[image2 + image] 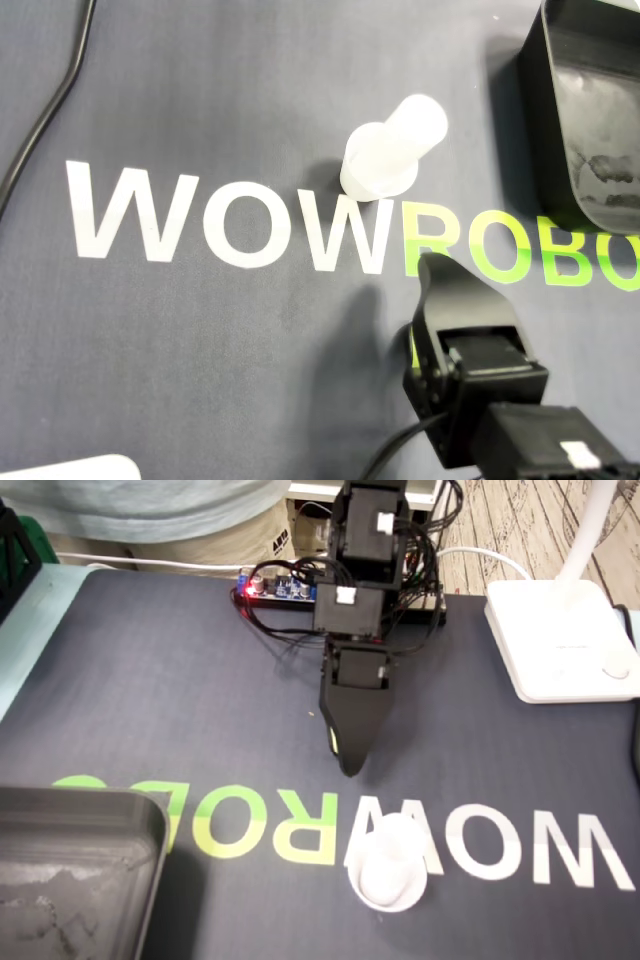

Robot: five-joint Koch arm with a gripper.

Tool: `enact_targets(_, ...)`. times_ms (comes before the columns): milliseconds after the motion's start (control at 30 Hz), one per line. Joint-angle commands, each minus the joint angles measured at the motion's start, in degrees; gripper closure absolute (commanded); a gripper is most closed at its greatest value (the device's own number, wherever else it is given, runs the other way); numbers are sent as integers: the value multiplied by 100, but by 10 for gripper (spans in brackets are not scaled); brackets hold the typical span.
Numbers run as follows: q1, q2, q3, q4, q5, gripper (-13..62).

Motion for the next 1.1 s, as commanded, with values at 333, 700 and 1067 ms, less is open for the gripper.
enact_targets(333, 9, 448, 677, -984, 35, 156)
enact_targets(700, 18, 439, 1028, -1538, 220, 158)
enact_targets(1067, 0, 439, 1028, -1529, 211, 156)
